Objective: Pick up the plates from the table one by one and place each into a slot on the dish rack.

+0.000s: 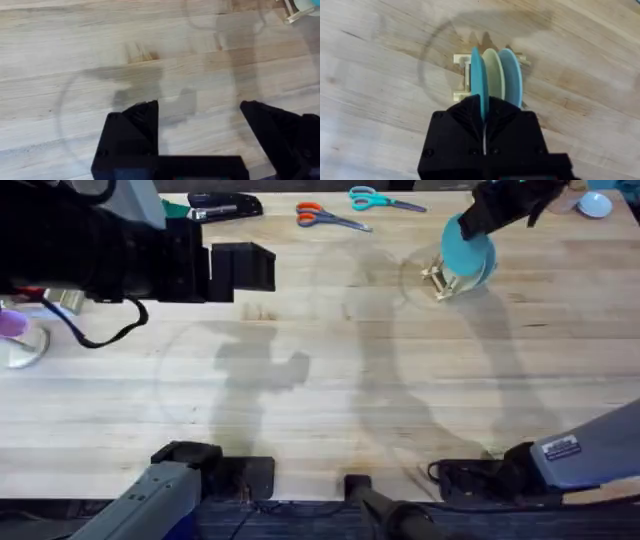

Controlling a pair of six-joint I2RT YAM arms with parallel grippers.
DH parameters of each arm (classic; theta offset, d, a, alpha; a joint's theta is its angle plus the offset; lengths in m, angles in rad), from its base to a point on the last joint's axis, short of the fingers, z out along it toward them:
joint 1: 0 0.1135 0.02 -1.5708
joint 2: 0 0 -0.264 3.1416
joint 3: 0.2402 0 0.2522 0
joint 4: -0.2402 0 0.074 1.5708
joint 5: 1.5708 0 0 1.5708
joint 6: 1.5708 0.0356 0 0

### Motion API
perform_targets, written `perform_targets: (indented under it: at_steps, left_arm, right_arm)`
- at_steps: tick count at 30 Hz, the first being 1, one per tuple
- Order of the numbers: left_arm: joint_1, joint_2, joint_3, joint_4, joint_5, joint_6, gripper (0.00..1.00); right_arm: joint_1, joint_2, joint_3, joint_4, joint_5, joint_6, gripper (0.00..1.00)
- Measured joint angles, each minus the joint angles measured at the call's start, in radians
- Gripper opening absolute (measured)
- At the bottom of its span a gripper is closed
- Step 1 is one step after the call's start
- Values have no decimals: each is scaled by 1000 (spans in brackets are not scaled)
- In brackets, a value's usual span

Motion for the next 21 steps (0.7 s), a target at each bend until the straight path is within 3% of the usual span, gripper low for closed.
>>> perform_targets:
  at_steps: [21]
  left_arm:
    - [0, 0, 0, 0, 0, 0, 995]
  right_arm:
    - [0, 16, 0, -35, 7, 0, 30]
